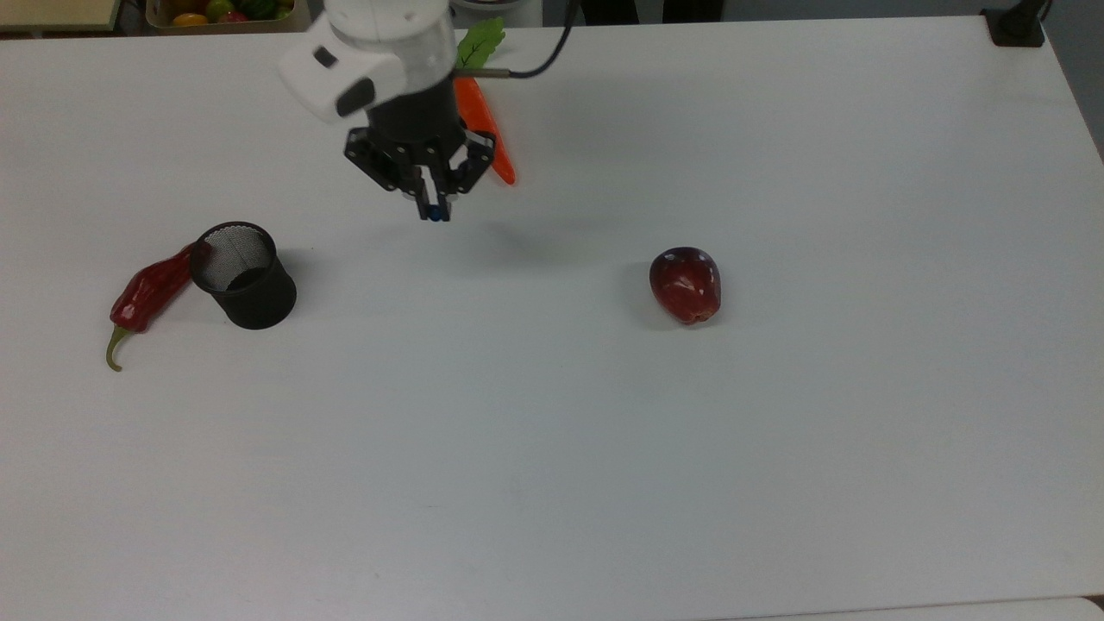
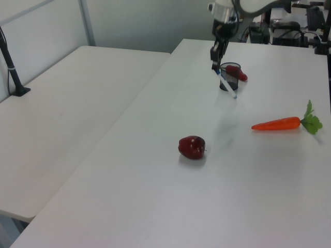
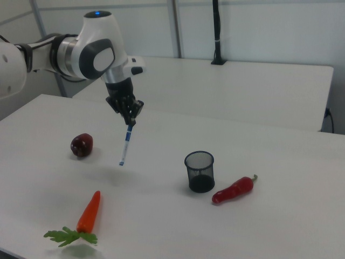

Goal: Take marker pen
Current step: 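Carry the marker pen toward the red apple and lower it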

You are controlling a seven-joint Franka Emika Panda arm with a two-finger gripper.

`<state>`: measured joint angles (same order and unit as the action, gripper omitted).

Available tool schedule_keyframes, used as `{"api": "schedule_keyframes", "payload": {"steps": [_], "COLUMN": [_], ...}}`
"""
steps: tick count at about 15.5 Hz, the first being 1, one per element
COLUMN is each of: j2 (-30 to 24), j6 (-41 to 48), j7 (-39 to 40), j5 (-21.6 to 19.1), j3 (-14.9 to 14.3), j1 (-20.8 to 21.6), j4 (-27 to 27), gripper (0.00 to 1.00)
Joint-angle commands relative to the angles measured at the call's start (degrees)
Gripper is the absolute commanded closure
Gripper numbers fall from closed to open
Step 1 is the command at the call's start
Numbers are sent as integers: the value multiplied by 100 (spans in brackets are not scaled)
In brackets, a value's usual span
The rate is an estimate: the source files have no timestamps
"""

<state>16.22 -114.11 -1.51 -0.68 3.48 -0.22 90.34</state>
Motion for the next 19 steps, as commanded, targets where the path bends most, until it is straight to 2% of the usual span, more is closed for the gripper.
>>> {"api": "schedule_keyframes", "payload": {"steps": [1, 8, 11, 13, 14, 15, 16, 18, 19], "j2": [345, 794, 926, 970, 970, 970, 962, 962, 953], "j6": [117, 64, 55, 47, 47, 47, 47, 64, 73], "j7": [-68, -60, -60, -60, -51, -51, -60, -60, -60], "j5": [-55, 6, 32, 41, 41, 59, 94, 164, 182], "j3": [-58, -58, -58, -66, -66, -66, -66, -66, -66], "j1": [285, 540, 593, 584, 584, 584, 593, 593, 602], "j4": [10, -8, -17, -25, -34, -34, -34, -34, -34], "gripper": [96, 95, 88, 78, 69, 58, 36, 20, 8]}}
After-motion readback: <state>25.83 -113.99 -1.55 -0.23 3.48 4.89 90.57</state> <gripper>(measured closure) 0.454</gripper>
